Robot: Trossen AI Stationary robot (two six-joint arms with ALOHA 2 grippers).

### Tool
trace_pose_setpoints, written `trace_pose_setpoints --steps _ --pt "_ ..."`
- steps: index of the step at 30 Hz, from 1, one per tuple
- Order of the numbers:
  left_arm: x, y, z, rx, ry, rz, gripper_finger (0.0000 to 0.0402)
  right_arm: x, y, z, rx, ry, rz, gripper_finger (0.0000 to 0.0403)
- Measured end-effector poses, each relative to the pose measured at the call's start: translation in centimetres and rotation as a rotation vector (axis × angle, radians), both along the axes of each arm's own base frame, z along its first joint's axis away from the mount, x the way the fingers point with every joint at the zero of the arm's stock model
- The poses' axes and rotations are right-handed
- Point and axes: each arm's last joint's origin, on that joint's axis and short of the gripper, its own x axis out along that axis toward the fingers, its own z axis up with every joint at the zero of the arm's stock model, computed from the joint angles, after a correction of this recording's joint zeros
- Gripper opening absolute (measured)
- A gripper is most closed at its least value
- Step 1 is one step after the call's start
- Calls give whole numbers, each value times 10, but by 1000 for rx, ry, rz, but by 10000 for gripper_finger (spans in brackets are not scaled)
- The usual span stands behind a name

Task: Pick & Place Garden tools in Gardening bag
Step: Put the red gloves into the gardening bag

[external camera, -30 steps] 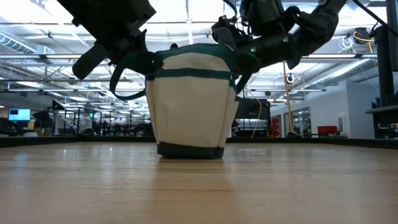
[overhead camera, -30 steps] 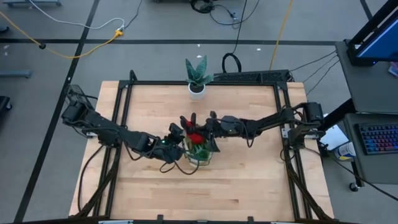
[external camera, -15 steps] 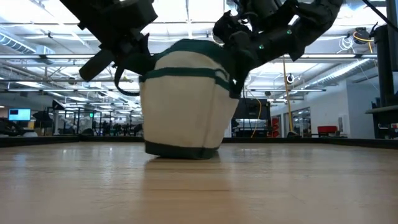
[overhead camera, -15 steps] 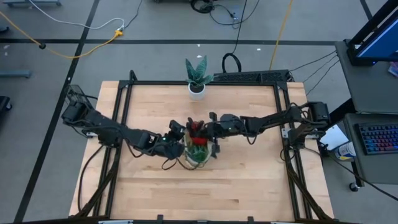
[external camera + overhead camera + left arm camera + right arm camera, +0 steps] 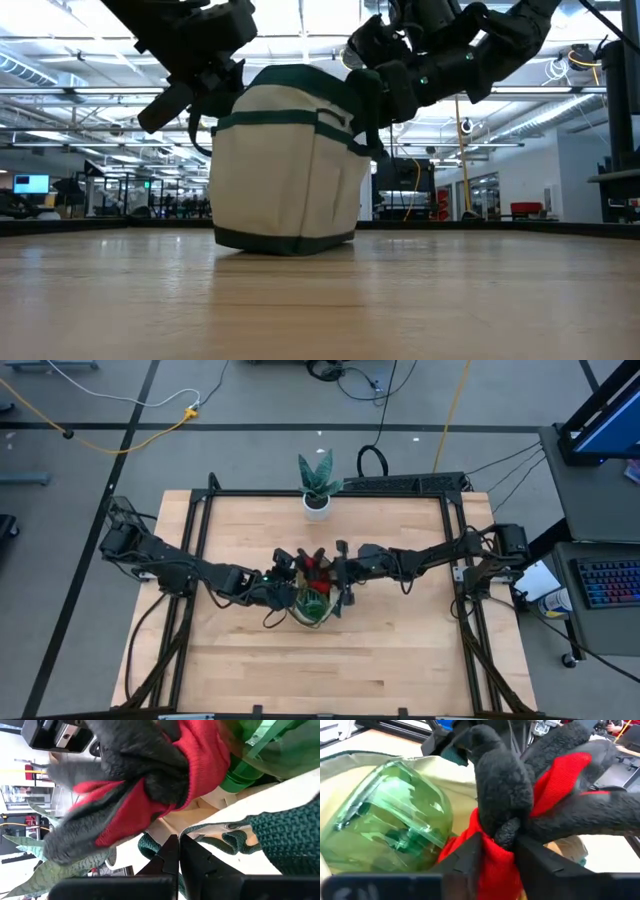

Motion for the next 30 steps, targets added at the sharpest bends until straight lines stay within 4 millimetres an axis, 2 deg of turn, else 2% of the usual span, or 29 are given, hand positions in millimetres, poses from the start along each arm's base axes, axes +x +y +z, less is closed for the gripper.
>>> trace_pose_setpoints --steps 8,12,16,22,25,30 --pt "0 0 0 0 3 2 13 -1 0 6 -5 -23 -4 185" --pt "0 0 0 0 3 2 4 -3 -1 8 55 -2 -48 210" --pt "0 0 0 1 1 1 13 -5 -5 5 105 40 -80 218" --pt "1 0 1 -4 -15 0 6 -4 -5 0 90 68 -81 186" --pt "3 -1 2 -9 -36 -6 13 -4 -5 0 71 71 -74 149" --pt "4 0 3 3 -37 -21 4 -4 -5 -1 19 69 -55 72"
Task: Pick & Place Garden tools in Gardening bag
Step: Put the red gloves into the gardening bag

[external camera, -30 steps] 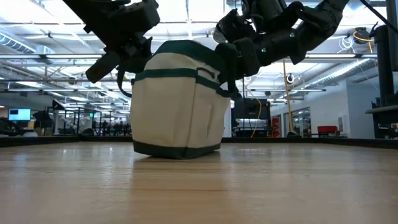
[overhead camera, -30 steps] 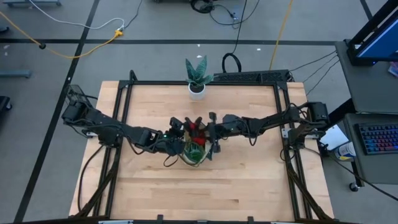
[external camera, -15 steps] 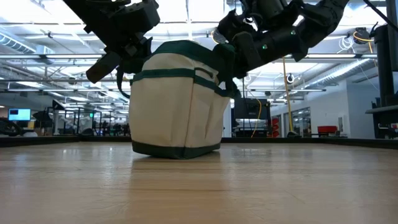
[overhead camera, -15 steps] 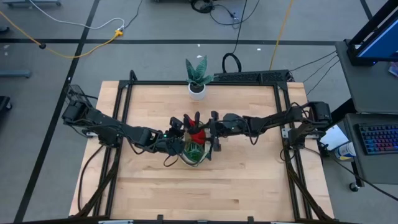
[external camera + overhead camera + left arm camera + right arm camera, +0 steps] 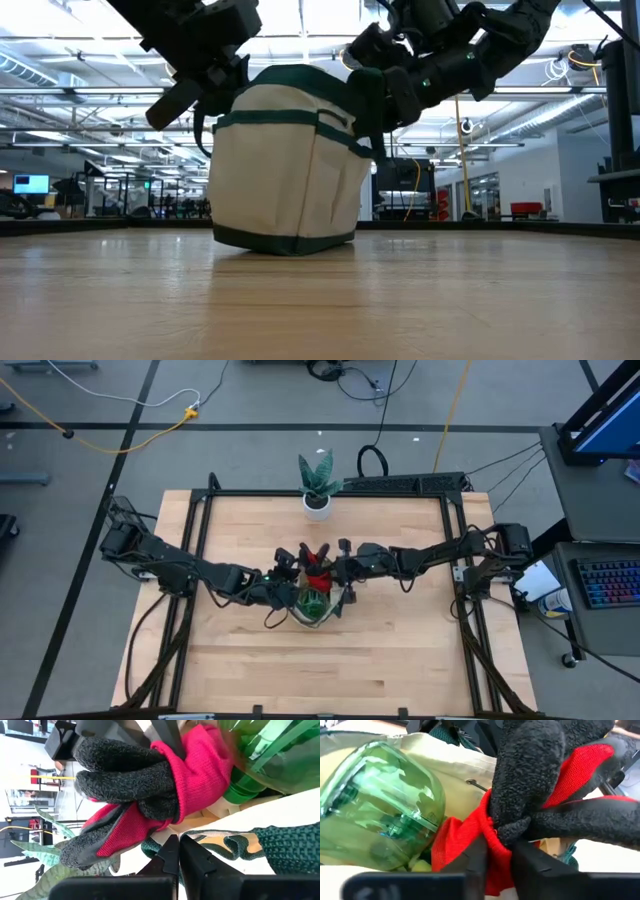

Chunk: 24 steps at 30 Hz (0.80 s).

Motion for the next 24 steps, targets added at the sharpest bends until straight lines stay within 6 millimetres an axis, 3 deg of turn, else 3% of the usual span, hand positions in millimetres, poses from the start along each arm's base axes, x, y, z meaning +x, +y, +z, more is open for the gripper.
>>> trace_pose_setpoints --steps 4,12,18,24 --pt "1 3 0 -11 -8 18 13 -1 2 3 -73 -5 31 19" --pt "5 16 1 -57 -22 29 11 -9 20 24 -401 -51 79 19" --pt "9 23 3 -91 -53 10 4 -12 28 23 -707 -13 189 18" --pt "11 25 4 -95 -65 7 13 -13 32 24 -1028 71 154 17"
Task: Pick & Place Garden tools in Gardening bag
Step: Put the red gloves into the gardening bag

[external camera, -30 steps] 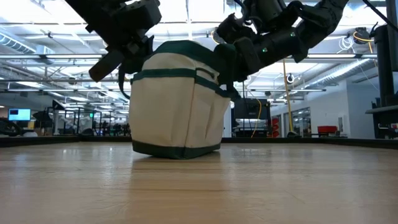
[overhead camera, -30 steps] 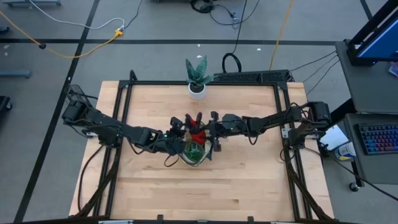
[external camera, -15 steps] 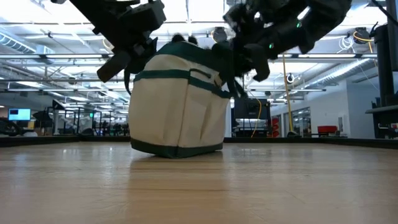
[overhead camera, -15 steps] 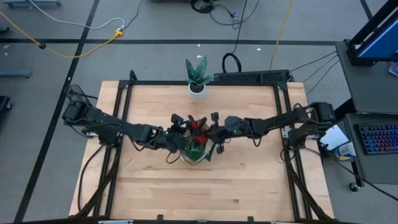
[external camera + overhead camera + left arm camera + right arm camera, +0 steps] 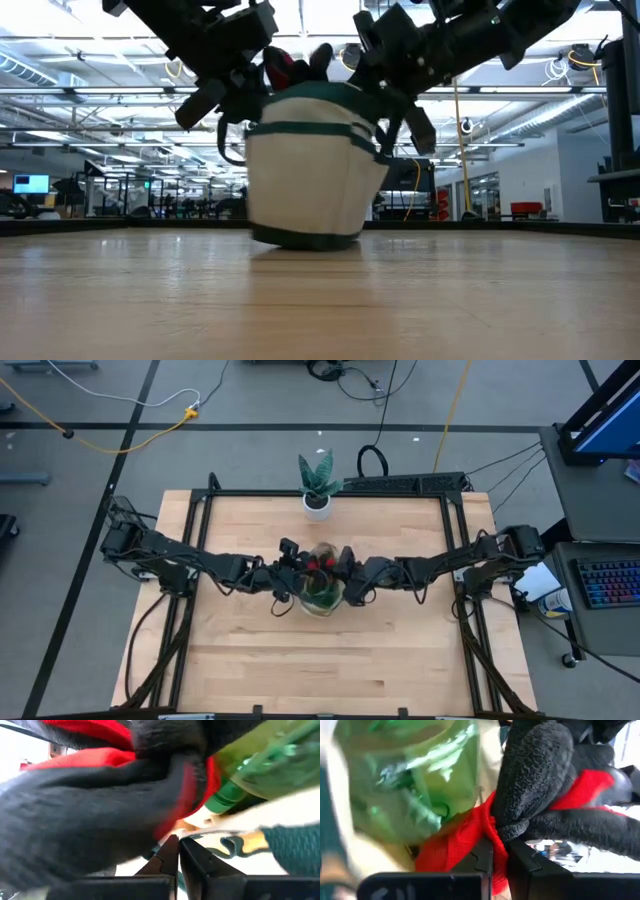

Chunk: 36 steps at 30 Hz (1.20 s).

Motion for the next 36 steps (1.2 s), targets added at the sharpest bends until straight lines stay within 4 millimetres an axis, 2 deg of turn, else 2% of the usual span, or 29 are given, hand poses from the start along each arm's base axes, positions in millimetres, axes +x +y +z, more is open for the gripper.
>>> trace_pose_setpoints --steps 6,11,16,18,26,30,36 --pt "0 0 0 4 1 -4 11 1 7 3 -100 -8 56 17" --pt "0 0 0 1 0 -3 12 1 8 6 -48 -51 42 21" --pt "0 0 0 1 -1 -3 9 3 8 11 -98 -91 61 19" --pt "0 0 0 -1 -2 -2 15 3 8 12 -30 -121 41 19" --pt "0 0 0 -2 -1 -3 7 3 0 10 501 -212 -123 21" --pt "0 0 0 -2 -1 -3 13 4 0 11 562 -231 -114 21" --pt "0 0 0 -2 0 -3 9 7 4 31 609 -391 41 21"
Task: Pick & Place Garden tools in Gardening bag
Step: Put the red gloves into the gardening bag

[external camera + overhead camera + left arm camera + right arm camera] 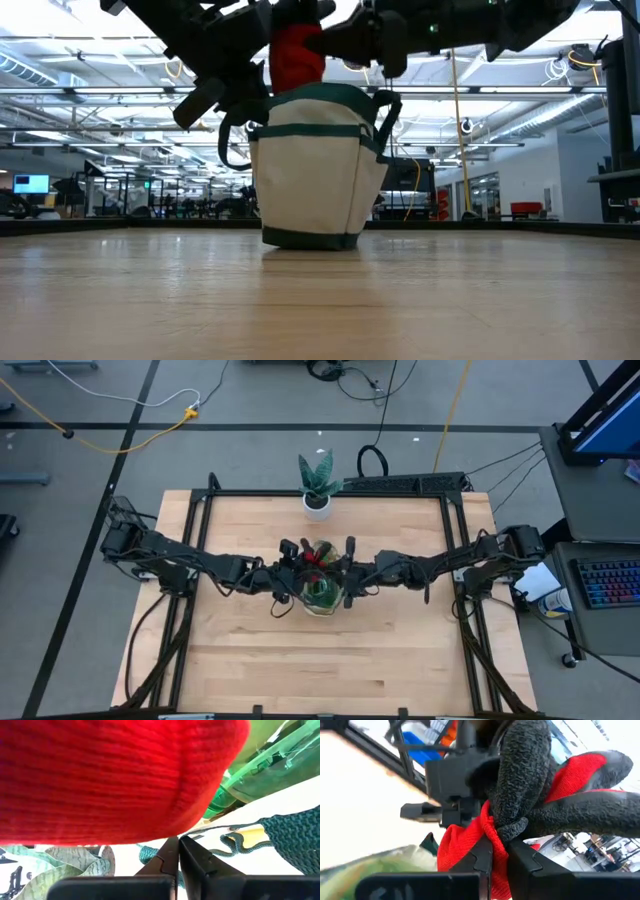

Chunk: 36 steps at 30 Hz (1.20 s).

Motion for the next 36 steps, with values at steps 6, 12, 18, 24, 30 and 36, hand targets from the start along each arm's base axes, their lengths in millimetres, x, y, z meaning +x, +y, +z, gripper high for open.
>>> trace_pose_setpoints --steps 6,12,18,24,30,36 --pt "0 0 0 1 1 1 5 0 -10 -3 -93 44 -68 21" --pt "0 0 0 1 -3 1 12 -2 -22 -20 -459 267 -44 20" --pt "0 1 0 5 -1 3 9 -5 -23 -30 -859 406 67 19" --pt "0 2 0 3 -2 6 4 -8 -23 -37 -790 464 115 19" --pt "0 2 0 1 -4 8 14 -10 -24 -40 -612 501 85 29" --pt "0 -4 0 -3 -10 1 5 -9 -26 -39 -447 459 33 65"
